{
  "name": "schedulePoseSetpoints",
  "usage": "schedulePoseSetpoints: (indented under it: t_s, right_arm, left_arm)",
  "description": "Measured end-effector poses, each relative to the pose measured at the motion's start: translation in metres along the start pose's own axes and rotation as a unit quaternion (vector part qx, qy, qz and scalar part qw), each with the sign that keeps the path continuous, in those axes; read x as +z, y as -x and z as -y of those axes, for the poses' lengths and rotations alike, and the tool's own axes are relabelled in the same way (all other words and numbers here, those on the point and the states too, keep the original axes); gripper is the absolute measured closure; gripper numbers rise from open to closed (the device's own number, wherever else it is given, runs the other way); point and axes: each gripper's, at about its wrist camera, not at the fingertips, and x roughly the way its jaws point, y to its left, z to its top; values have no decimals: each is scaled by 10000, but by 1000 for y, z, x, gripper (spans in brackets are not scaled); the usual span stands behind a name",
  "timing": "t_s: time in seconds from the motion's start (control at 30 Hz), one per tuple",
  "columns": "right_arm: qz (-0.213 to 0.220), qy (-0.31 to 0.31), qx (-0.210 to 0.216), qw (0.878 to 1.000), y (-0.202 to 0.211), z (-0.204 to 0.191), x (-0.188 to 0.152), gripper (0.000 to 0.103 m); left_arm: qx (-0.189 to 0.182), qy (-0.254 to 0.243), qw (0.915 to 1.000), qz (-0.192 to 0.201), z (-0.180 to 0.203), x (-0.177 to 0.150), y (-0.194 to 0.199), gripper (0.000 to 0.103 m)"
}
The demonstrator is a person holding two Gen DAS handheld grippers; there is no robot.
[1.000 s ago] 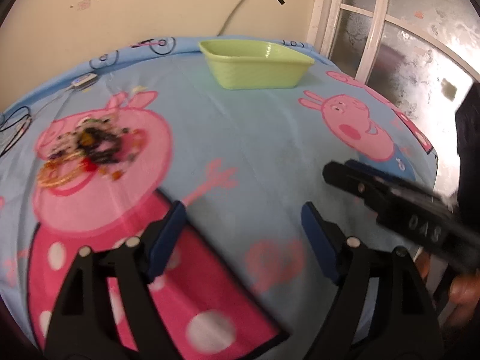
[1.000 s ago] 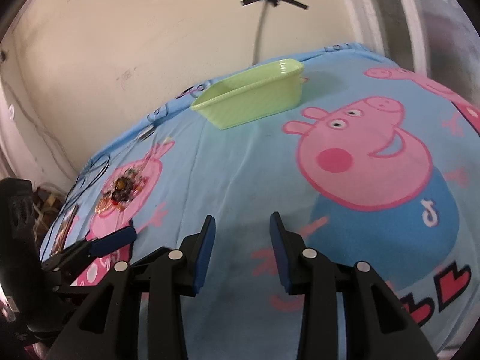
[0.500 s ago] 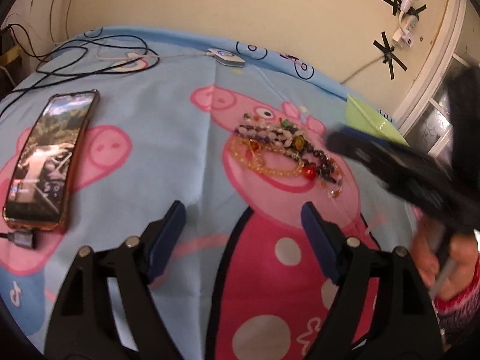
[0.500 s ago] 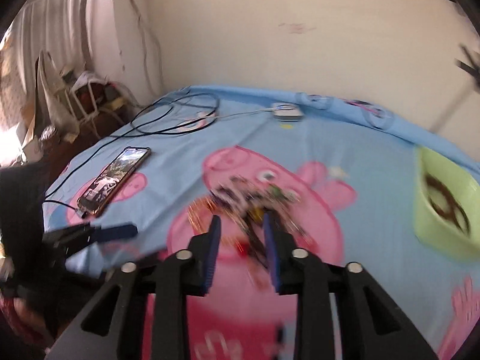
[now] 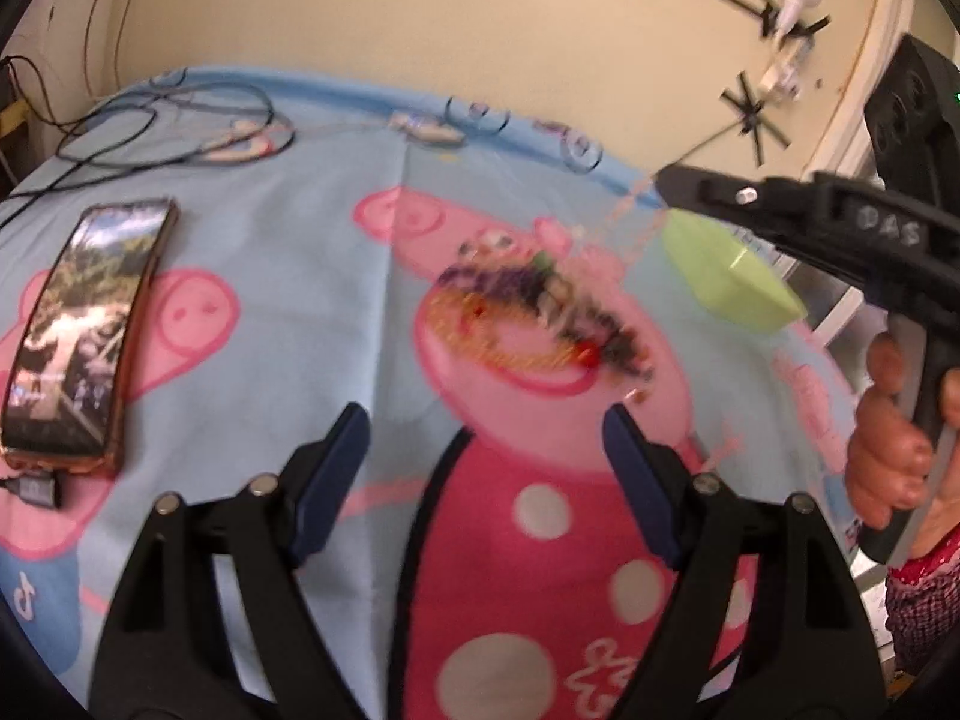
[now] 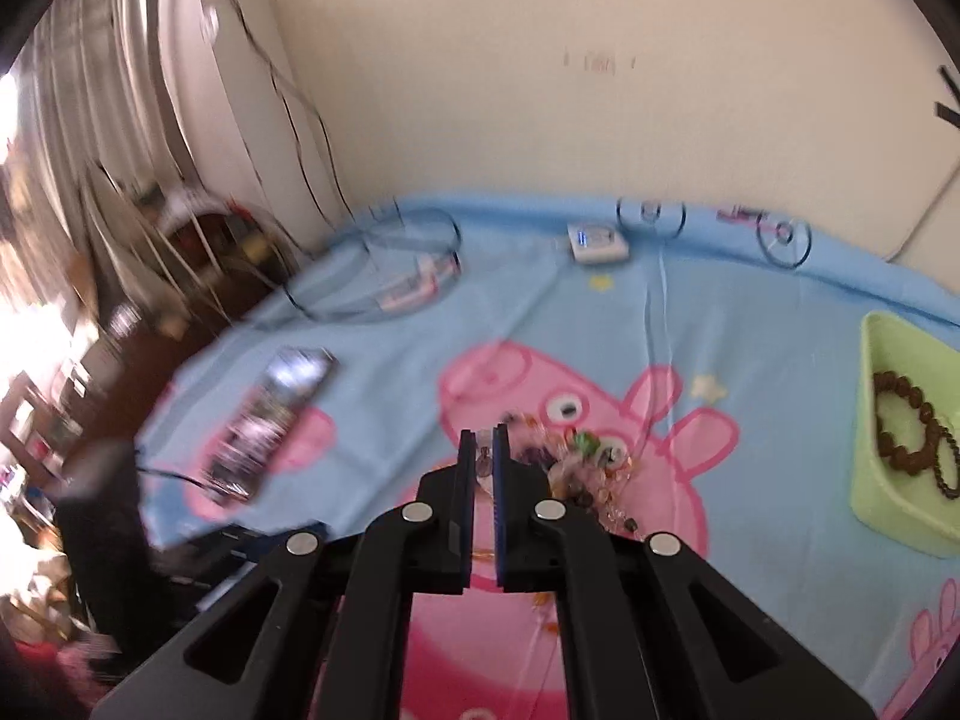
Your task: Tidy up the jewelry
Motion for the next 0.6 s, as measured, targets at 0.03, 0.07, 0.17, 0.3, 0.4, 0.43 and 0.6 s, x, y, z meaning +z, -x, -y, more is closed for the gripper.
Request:
schedulePoseSetpoints:
  t_s: [0.03, 0.07, 0.17, 0.3, 0.4, 0.43, 0.6]
  right_arm:
    - [118, -56, 79, 9999, 12, 1, 6, 103]
    - [221, -105, 138, 9996, 24, 2, 9, 103]
    - [515, -169, 235, 9983, 56, 3, 14, 103]
    - [842, -201, 282, 9958, 93, 1, 12, 103]
    - [1046, -298, 291, 9936, 116, 6, 8, 103]
    - [1167, -353, 268, 9922, 127, 9, 5, 103]
    - [1695, -592, -16, 9837, 178, 35, -12, 103]
  left_arm:
    - [-128, -31, 9999, 97, 5, 3, 3, 26]
    - [-291, -119, 9994, 171, 12, 7, 6, 26]
    - [-496, -551, 9966, 349, 38, 15, 10, 21]
    - [-737, -1131, 9896, 498, 85, 30, 2, 20]
    - [-847, -1281, 9872, 438, 110, 41, -15, 32]
    - [-904, -1248, 9875, 316, 114, 45, -22, 62]
    - [-1480, -1036, 9835, -21, 136, 56, -38, 98]
